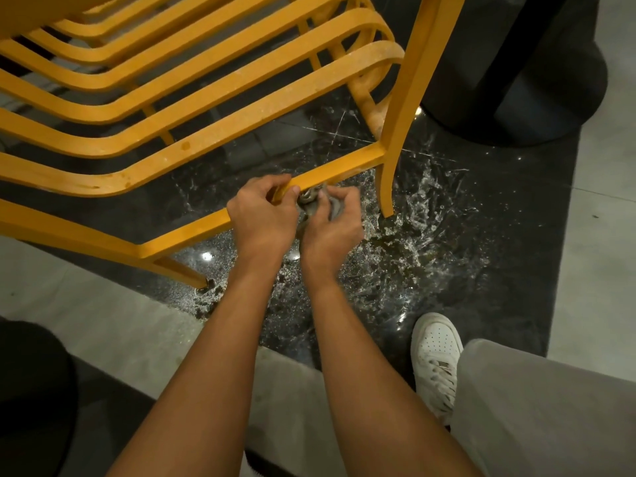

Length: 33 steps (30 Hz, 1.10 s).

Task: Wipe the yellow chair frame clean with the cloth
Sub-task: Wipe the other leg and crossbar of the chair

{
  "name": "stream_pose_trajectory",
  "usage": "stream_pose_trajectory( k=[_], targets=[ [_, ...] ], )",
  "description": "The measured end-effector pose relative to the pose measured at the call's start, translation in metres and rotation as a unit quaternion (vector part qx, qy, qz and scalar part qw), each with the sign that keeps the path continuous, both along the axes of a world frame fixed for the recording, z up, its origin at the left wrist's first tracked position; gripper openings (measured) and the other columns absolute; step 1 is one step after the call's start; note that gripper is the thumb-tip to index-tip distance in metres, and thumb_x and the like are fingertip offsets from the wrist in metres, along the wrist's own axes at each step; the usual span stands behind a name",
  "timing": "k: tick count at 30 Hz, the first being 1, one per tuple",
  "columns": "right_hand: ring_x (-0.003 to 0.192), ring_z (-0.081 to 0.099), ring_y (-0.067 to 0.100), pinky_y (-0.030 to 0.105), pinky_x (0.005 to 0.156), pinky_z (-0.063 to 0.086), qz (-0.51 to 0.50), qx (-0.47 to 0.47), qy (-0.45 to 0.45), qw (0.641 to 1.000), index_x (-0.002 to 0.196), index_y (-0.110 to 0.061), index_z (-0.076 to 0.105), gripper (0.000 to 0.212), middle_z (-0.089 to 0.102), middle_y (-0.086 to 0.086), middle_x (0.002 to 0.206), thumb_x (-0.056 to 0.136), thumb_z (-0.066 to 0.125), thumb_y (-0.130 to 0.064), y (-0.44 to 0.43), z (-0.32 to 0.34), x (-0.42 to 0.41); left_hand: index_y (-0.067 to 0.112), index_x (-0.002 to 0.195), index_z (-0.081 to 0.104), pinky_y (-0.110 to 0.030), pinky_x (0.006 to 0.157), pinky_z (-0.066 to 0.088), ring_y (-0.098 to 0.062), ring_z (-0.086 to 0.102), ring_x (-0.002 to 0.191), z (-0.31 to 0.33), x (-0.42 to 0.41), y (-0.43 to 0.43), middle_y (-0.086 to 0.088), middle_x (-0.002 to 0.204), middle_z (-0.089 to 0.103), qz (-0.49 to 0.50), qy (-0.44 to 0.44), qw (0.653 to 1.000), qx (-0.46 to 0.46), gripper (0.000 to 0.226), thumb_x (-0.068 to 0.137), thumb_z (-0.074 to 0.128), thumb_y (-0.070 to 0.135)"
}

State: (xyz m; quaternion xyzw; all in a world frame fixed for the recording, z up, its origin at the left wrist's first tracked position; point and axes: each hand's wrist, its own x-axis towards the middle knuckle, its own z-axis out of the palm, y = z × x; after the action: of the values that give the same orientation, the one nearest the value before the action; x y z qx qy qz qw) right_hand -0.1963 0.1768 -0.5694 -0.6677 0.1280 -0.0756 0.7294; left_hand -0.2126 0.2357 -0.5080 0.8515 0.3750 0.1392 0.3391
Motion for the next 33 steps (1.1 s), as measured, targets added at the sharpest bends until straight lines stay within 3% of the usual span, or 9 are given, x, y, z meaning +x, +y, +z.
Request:
stream_pose_trajectory(
  k=[2,5,8,10,15,20,25,30,33],
  targets=[
    [0.087,0.071,0.012,0.020,0.073,0.059,-0.012,-0.002,0.010,1.000,0.099,-0.001,0.063,0.007,0.069,0.013,0.101,0.096,0.065,0.005,-0.003,0.001,0.002,0.022,0.124,0.078,-0.018,0.083,0.049,-0.005,0.061,0.098,0.003,0.003,-0.001,0.004,0.116,0.073,0.000,0.017,1.000,0.006,0.027,0.098,0.075,0.031],
    [0.090,0.071,0.003,0.018,0.077,0.058,-0.059,0.009,0.024,0.998,0.102,-0.001,0.063,0.010,0.068,-0.001,0.099,0.095,0.066,0.006,-0.012,0.007,0.016,0.021,0.127,0.075,-0.021,0.086,0.045,-0.004,0.050,0.095,0.008,0.006,-0.002,0.003,0.115,0.070,-0.020,0.045,0.998,0.032,0.031,0.100,0.072,0.035],
    [0.087,0.066,-0.010,0.011,0.077,0.055,-0.062,0.002,0.025,0.998,0.099,0.004,0.065,0.008,0.065,-0.007,0.097,0.094,0.066,0.010,-0.017,0.011,0.023,0.021,0.132,0.074,-0.029,0.102,0.054,-0.012,0.066,0.110,0.009,0.015,-0.005,0.002,0.124,0.074,-0.058,0.021,0.998,0.030,0.033,0.101,0.071,0.033],
    [0.085,0.065,-0.015,0.007,0.075,0.053,-0.064,0.009,0.026,0.998,0.099,0.008,0.065,0.007,0.065,-0.005,0.096,0.094,0.065,0.012,-0.021,0.013,0.025,0.022,0.134,0.074,-0.021,0.099,0.048,-0.013,0.066,0.115,0.008,0.021,-0.009,0.000,0.129,0.073,-0.082,0.019,0.996,0.026,0.033,0.102,0.071,0.031],
    [0.080,0.068,-0.013,0.008,0.070,0.054,-0.075,0.051,0.045,0.995,0.104,0.009,0.062,0.009,0.066,0.001,0.096,0.097,0.059,0.014,-0.027,0.016,0.036,0.023,0.126,0.078,0.000,0.077,0.037,-0.004,0.059,0.099,0.001,0.024,-0.012,0.004,0.122,0.073,-0.065,0.005,0.998,0.009,0.027,0.100,0.074,0.024],
    [0.087,0.069,0.002,0.018,0.075,0.060,-0.018,0.003,0.046,0.999,0.098,0.002,0.066,0.006,0.071,0.009,0.100,0.096,0.065,0.007,-0.019,0.017,0.016,0.022,0.123,0.080,-0.012,0.086,0.044,-0.004,0.061,0.100,0.001,0.025,-0.013,0.004,0.119,0.074,-0.056,-0.008,0.998,0.002,0.025,0.098,0.077,0.023],
    [0.068,0.064,-0.018,0.004,0.056,0.048,-0.079,0.056,0.060,0.993,0.106,0.012,0.063,0.009,0.066,0.001,0.093,0.099,0.059,0.011,-0.034,0.027,0.039,0.024,0.121,0.080,0.002,0.074,0.035,-0.004,0.062,0.098,0.001,0.026,-0.012,0.010,0.111,0.071,-0.051,-0.002,0.999,-0.013,0.024,0.097,0.078,0.024],
    [0.080,0.066,-0.014,0.009,0.068,0.053,-0.024,0.030,0.083,0.996,0.104,0.006,0.064,0.006,0.069,0.001,0.098,0.099,0.062,0.006,-0.022,0.025,0.022,0.023,0.120,0.081,0.003,0.074,0.036,-0.006,0.064,0.098,0.001,0.028,-0.011,0.005,0.115,0.074,-0.055,-0.005,0.998,-0.010,0.024,0.097,0.078,0.023],
    [0.073,0.064,-0.019,0.004,0.062,0.050,-0.050,0.043,0.094,0.993,0.105,0.009,0.063,0.007,0.066,-0.004,0.093,0.099,0.060,0.007,-0.029,0.027,0.033,0.024,0.119,0.081,0.008,0.067,0.035,-0.005,0.061,0.095,0.002,0.027,-0.011,0.008,0.109,0.072,-0.054,-0.002,0.998,-0.018,0.023,0.097,0.078,0.023]
  ],
)
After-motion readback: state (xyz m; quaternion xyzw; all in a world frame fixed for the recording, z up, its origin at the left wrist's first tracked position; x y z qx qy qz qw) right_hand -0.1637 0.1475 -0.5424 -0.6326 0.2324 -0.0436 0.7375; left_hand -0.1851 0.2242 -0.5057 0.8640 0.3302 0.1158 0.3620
